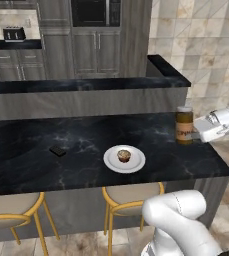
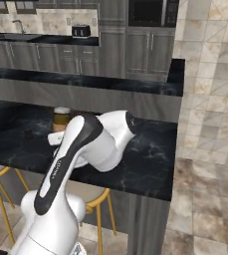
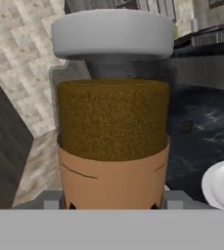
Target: Take the cinnamon bottle from the cabinet and place it on the dining table, next to the plate with the cupcake. Then take the chocolate from the dining counter and place it on the cupcake plate.
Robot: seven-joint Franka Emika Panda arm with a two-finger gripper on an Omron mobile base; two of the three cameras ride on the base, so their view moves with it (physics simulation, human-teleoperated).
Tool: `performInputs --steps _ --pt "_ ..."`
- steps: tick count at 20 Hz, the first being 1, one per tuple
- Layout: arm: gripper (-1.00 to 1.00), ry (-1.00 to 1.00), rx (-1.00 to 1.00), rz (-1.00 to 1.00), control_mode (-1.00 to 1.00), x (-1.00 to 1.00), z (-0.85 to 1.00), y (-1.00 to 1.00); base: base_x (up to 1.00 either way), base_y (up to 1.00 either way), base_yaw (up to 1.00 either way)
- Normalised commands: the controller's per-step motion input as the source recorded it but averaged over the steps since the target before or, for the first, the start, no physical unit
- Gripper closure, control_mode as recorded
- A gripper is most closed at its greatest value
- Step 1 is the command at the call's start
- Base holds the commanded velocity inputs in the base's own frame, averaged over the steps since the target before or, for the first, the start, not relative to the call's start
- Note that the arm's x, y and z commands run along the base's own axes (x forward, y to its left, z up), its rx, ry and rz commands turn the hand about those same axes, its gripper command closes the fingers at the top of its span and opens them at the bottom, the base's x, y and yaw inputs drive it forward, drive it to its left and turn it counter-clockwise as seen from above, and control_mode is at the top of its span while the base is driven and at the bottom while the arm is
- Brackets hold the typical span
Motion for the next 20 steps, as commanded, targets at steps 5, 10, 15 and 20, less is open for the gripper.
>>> performInputs --steps 5,10,15,20 --pt "1.00 0.03 -0.10 0.21 -1.00 0.24 -0.35 -0.24 0.00 0.00 0.00" --pt "1.00 -0.01 -0.16 0.03 -1.00 0.20 -0.46 -0.11 0.00 0.00 0.00" --pt "1.00 -0.15 -0.22 0.00 -1.00 0.18 -0.53 0.00 0.00 0.00 0.00" --pt "1.00 -0.25 -0.04 0.00 -1.00 0.17 -0.46 0.00 0.00 0.00 0.00"
